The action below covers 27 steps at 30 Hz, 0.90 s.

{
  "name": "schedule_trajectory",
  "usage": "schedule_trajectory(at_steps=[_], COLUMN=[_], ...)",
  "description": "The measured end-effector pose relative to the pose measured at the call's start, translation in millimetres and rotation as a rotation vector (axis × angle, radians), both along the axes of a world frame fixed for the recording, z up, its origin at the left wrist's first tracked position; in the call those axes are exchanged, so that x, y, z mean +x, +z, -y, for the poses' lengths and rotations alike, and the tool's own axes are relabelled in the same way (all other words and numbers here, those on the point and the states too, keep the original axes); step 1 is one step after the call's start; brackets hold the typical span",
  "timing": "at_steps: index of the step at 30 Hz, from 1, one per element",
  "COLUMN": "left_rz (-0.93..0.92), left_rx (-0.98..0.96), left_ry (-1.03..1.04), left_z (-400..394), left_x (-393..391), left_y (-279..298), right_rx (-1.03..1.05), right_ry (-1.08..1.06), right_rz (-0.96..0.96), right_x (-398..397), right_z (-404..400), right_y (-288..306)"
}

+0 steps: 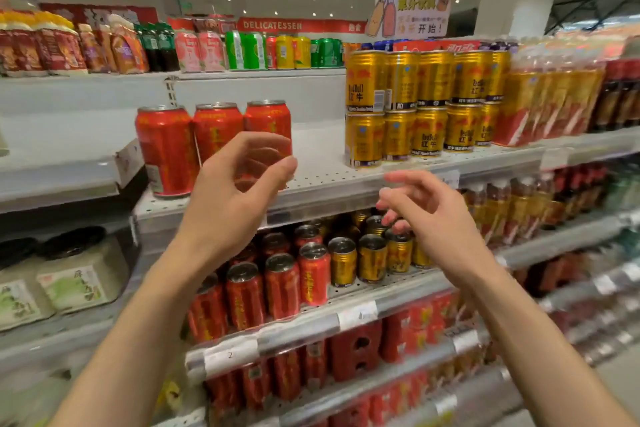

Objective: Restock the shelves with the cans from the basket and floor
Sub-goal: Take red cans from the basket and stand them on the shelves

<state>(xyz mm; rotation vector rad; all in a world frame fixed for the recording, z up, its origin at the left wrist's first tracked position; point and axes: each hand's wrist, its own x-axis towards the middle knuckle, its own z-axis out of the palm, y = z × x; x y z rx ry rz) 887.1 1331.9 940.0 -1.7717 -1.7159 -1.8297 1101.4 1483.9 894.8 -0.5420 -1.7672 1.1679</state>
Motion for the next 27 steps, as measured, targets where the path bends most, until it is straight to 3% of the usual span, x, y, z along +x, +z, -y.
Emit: schedule_trajectory(at_steps=[6, 15, 27], left_rz=[0.306, 0.507, 0.505], left_rx=[-0.082, -0.359, -0.708], left_ry=[-0.286, -0.459, -0.517], left_z=[-32.9, -100.6, -230.8], left_x=[58.9, 155.4, 295.5], left_y=[-86.5, -200.8, -312.2], right_rx=[-0.104, -0.393, -0.681], right_ry=[-0.279, -0.652, -0.82], right_rz=[0.054, 0.027, 0.024], right_x=[94.6, 213.4, 346.3], right_z=[22.1, 43.3, -44.6], right_y=[-73.6, -170.1, -290.6])
